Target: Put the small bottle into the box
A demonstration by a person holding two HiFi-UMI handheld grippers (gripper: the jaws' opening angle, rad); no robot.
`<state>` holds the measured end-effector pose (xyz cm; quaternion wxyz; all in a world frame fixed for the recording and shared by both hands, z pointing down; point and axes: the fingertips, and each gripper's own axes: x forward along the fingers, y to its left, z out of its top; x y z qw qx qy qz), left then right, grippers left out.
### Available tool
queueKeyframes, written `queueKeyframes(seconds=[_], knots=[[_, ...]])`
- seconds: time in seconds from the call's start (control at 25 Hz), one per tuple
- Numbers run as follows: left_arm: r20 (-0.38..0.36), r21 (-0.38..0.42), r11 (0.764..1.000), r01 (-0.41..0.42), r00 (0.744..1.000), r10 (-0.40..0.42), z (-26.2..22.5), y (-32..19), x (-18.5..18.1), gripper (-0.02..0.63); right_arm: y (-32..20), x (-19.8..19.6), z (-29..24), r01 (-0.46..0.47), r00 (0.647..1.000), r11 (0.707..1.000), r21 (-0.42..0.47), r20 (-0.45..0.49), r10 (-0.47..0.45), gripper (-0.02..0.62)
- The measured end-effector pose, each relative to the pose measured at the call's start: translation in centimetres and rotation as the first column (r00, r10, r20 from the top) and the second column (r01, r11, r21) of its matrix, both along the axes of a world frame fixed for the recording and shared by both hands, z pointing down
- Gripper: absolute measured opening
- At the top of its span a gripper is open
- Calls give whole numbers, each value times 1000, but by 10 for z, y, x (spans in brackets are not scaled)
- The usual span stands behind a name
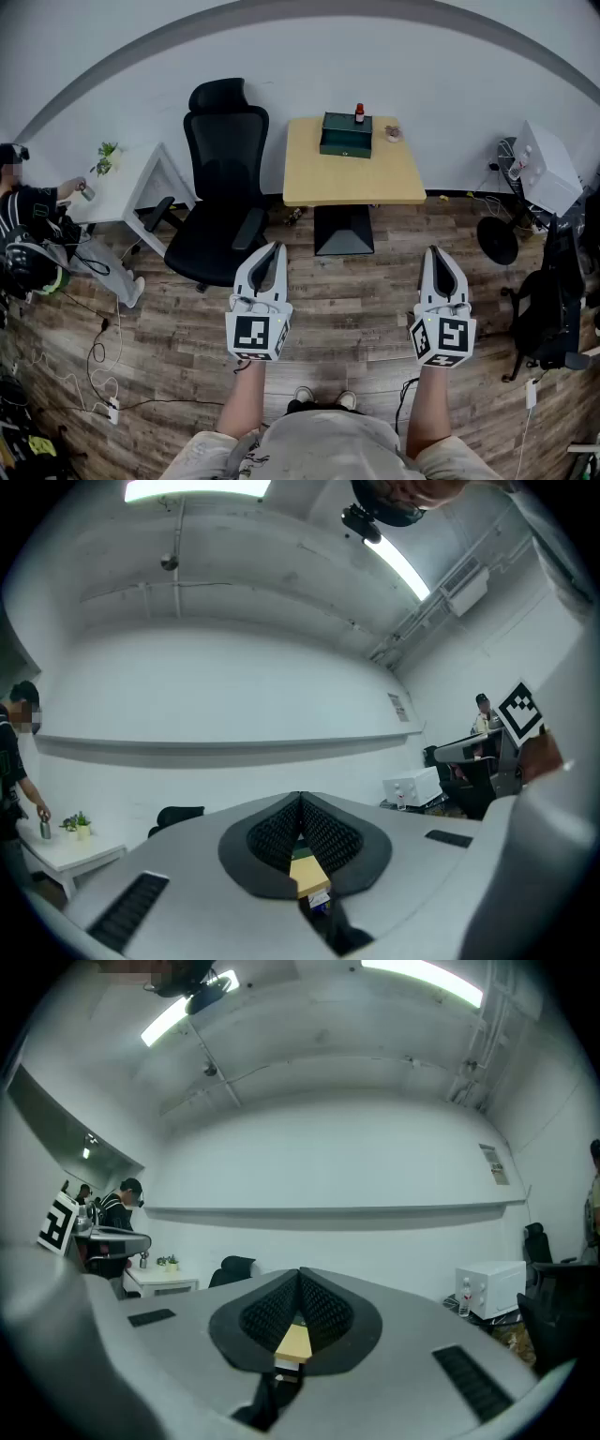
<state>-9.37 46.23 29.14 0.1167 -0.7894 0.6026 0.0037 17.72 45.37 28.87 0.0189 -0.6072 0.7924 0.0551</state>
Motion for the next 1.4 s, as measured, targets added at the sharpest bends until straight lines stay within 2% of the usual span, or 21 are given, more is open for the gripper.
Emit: queueKeyframes(seconds=[0.36, 0.88, 0.92, 0.96, 1.0, 1.16, 1.4], knots=[[8, 15, 1000, -7, 1000, 7, -4, 19, -25, 7, 20, -38, 2, 15, 1000, 1000, -1, -13, -15, 15], [10, 4, 1000, -4, 1000, 4, 1, 20, -40, 8, 19, -54, 16, -13, 1000, 1000, -13, -27, 13, 18], [10, 2, 1000, -5, 1000, 5, 2, 20, -41, 7, 19, -56, 16, -14, 1000, 1000, -10, -27, 13, 52], [11, 0, 1000, -6, 1000, 6, 3, 21, -42, 8, 19, -58, 17, -12, 1000, 1000, -8, -25, 12, 129], [11, -2, 1000, -8, 1000, 8, 4, 21, -43, 6, 18, -59, 17, -12, 1000, 1000, -8, -22, 11, 170], [9, -8, 1000, -3, 1000, 3, 5, 21, -52, 7, 15, -67, 20, -16, 1000, 1000, -8, -16, 16, 249], [4, -12, 1000, 0, 1000, 0, 10, 20, -70, 8, 16, -87, 25, -1, 999, 1000, -19, -39, 0, 250]])
